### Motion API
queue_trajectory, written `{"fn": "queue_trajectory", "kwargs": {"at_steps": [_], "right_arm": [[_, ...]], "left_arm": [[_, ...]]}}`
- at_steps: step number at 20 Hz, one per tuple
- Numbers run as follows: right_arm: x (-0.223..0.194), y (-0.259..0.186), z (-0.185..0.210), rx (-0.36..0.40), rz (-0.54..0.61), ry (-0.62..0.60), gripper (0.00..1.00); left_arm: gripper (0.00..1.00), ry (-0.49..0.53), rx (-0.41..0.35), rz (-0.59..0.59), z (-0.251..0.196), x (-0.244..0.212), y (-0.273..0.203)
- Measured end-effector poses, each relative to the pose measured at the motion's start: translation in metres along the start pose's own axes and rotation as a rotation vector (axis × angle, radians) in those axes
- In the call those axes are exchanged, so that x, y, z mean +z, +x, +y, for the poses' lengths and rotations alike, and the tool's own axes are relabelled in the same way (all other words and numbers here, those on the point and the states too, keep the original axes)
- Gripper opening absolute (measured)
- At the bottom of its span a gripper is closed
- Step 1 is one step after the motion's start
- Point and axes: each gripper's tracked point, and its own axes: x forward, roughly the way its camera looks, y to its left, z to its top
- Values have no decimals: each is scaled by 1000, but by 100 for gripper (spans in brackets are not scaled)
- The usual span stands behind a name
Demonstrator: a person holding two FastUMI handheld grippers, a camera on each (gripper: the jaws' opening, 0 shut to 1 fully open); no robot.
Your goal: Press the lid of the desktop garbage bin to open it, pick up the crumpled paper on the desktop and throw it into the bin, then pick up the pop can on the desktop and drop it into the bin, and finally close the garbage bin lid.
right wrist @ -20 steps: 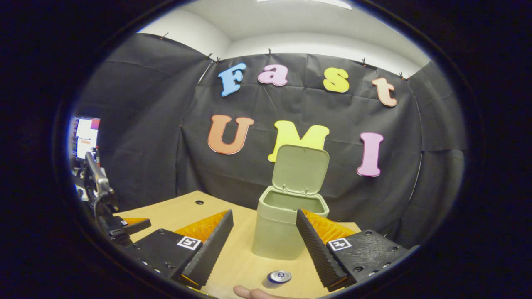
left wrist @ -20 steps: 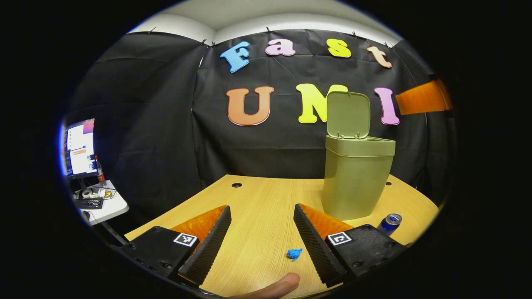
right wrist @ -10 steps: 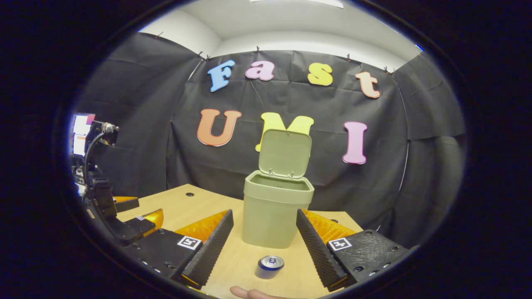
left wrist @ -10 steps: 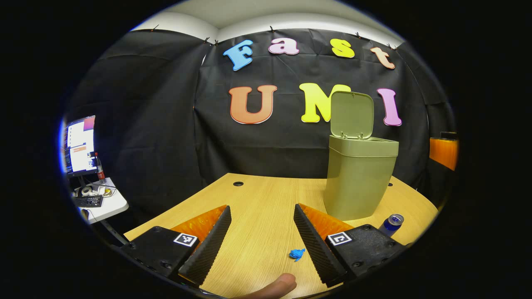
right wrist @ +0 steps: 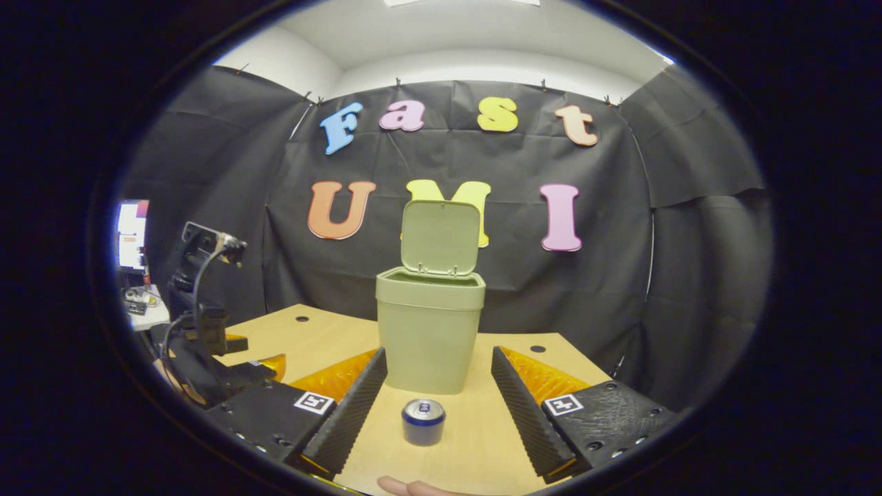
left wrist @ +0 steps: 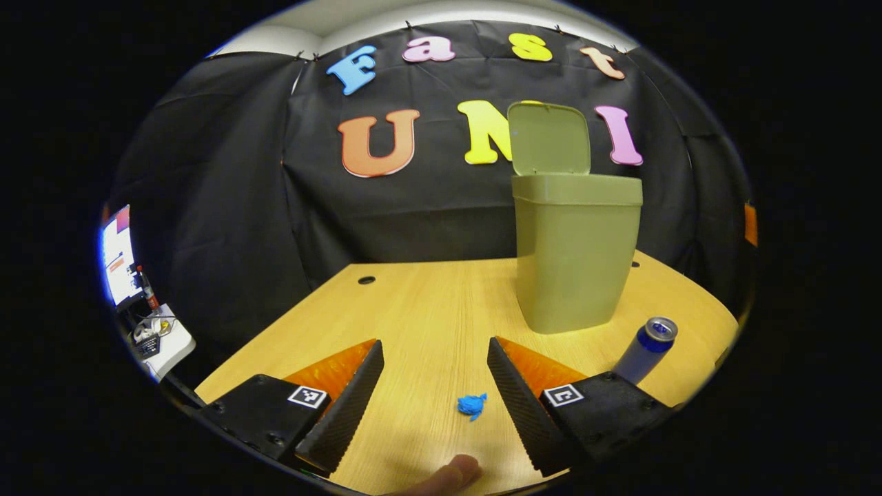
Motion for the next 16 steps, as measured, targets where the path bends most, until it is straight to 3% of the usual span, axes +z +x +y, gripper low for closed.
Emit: {"fn": "queue_trajectory", "kwargs": {"at_steps": [9, 13, 16], "right_arm": [[-43, 0, -32, -3, 81, 89, 95], [-60, -2, -27, 45, 130, 111, 94], [-58, -1, -32, 33, 117, 100, 94]], "left_arm": [[99, -27, -42, 243, -18, -77, 49], [99, -41, -59, 304, -17, -95, 58], [98, -19, -84, 298, -23, -94, 58]]}}
